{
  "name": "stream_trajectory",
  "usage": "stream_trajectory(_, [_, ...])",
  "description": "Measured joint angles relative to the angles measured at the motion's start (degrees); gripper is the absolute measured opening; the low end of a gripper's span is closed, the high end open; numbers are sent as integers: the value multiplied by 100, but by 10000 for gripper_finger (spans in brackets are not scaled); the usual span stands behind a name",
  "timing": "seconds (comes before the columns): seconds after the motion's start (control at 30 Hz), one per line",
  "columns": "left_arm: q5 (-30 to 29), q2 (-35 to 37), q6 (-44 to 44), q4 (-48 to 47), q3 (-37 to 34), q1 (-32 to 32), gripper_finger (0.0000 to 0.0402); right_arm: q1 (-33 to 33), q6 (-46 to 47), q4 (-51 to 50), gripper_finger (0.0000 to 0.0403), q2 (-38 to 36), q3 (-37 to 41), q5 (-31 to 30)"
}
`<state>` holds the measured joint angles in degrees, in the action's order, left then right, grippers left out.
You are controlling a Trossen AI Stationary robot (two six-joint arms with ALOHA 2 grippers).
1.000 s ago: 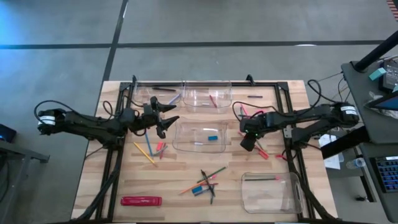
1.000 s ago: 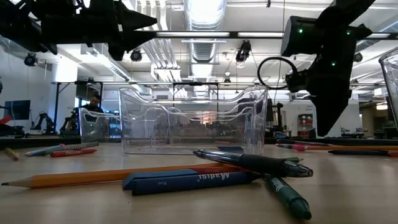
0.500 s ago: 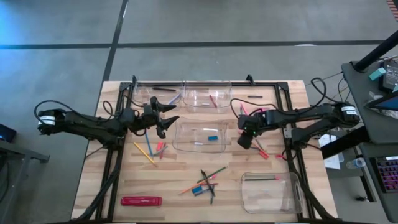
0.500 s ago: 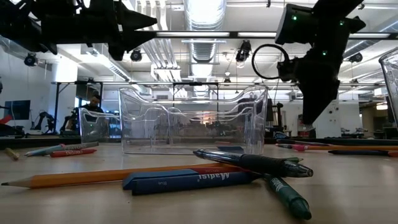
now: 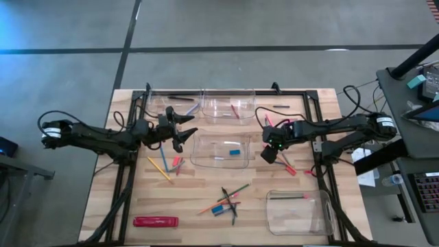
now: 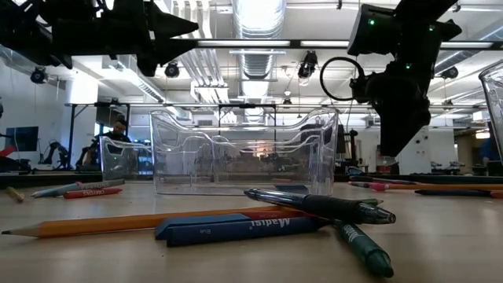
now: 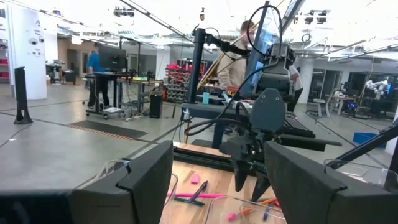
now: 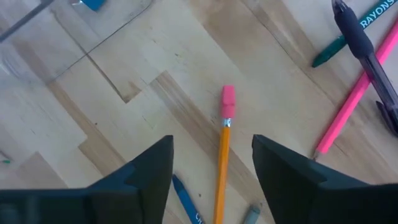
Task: Sort crayons/erasers/pens/pencils in bins
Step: Put the yellow pencil into the bottom transparent bin
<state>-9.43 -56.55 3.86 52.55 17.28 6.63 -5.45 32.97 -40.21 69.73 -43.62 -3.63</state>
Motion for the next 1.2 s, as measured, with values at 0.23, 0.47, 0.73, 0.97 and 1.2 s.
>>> stream_trajectory(0.23, [0, 2, 0, 0, 0, 0, 238, 0, 3, -27, 237, 0, 0, 21])
stream_trajectory(0.47, [0, 1, 0, 0, 0, 0, 238, 5, -75, -319, 350, 0, 0, 64])
stream_trajectory(0.73, [0, 2, 0, 0, 0, 0, 238, 7, -293, -367, 395, 0, 0, 63])
stream_trajectory(0.97, [0, 2, 0, 0, 0, 0, 238, 7, -297, -363, 399, 0, 0, 64])
stream_trajectory(1.2, [0, 2, 0, 0, 0, 0, 238, 7, -13, -398, 399, 0, 0, 64])
